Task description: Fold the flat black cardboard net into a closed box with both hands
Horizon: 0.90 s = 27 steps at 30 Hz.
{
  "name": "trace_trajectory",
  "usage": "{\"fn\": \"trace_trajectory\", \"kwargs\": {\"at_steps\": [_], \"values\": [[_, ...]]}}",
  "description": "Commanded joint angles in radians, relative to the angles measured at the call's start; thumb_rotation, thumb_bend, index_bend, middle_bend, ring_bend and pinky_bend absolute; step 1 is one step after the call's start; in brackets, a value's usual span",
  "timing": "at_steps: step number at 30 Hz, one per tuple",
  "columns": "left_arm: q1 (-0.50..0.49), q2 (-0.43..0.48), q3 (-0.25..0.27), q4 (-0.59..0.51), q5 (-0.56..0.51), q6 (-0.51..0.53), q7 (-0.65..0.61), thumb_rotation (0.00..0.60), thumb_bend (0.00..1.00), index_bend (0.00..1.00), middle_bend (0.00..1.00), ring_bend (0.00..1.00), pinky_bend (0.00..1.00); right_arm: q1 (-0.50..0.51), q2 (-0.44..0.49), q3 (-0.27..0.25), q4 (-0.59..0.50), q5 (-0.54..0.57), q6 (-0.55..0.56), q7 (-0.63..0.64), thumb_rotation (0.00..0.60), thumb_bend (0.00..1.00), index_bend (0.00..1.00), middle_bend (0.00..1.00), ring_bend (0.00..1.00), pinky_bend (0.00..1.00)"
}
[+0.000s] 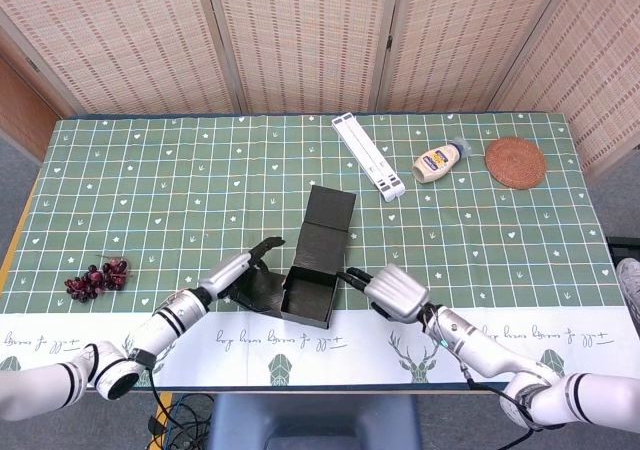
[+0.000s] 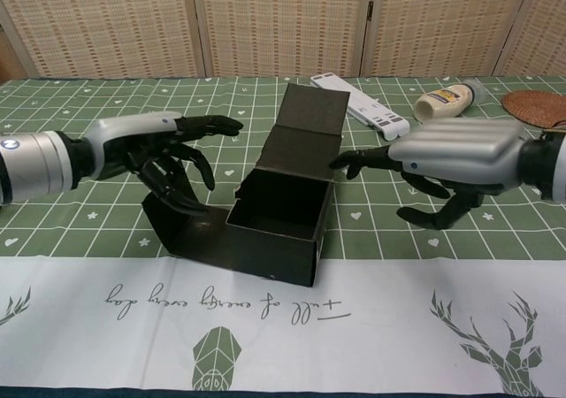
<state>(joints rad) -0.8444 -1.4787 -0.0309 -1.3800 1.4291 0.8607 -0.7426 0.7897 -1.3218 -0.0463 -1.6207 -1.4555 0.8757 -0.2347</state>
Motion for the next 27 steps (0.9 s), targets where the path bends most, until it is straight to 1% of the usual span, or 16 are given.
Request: {"fn": "trace_trajectory", "kwargs": {"at_steps": [1,6,12,18,22,23,25,26,27], "values": [[0.032,0.037,-0.010,-0.049,-0.004,0.038,0.019,0.600,0.06,0.00,0.00,0.38,0.73,0.000,0.003,0.010,-0.001,0.039,-0.040,0.026,0.600,0.57,0.00,0.16,0.76,1.00],[0.069,0.088,-0.010,-0.118,0.014,0.089,0.031,0.600,0.06,0.00,0.00,0.38,0.73,0.021,-0.019,0.035,0.033,0.079,-0.095,0.047,0.600,0.59,0.00,0.16,0.76,1.00],[0.101,0.130,-0.009,-0.176,0.036,0.127,0.035,0.600,0.06,0.00,0.00,0.38,0.73,0.080,-0.092,0.097,0.123,0.130,-0.166,0.054,0.600,0.60,0.00,0.16,0.76,1.00],[0.117,0.145,-0.006,-0.189,0.045,0.128,0.031,0.600,0.06,0.00,0.00,0.38,0.73,0.138,-0.175,0.158,0.212,0.155,-0.196,0.059,0.600,0.60,0.00,0.15,0.76,1.00],[0.127,0.151,-0.004,-0.189,0.051,0.130,0.022,0.600,0.06,0.00,0.00,0.38,0.73,0.145,-0.187,0.176,0.217,0.167,-0.192,0.081,0.600,0.60,0.00,0.15,0.76,1.00],[0.131,0.153,-0.004,-0.188,0.053,0.133,0.017,0.600,0.06,0.00,0.00,0.38,0.73,0.137,-0.181,0.176,0.206,0.170,-0.182,0.091,0.600,0.60,0.00,0.15,0.76,1.00],[0.137,0.155,-0.003,-0.188,0.057,0.137,0.010,0.600,0.06,0.00,0.00,0.38,0.73,0.117,-0.167,0.174,0.182,0.181,-0.163,0.109,0.600,0.54,0.00,0.15,0.76,1.00],[0.139,0.156,-0.002,-0.187,0.059,0.139,0.006,0.600,0.06,0.00,0.00,0.38,0.73,0.104,-0.159,0.173,0.166,0.190,-0.154,0.123,0.600,0.50,0.00,0.15,0.76,1.00],[0.142,0.156,-0.002,-0.186,0.061,0.141,0.001,0.600,0.06,0.00,0.00,0.38,0.73,0.086,-0.149,0.172,0.144,0.197,-0.137,0.143,0.600,0.43,0.00,0.14,0.76,1.00]]}}
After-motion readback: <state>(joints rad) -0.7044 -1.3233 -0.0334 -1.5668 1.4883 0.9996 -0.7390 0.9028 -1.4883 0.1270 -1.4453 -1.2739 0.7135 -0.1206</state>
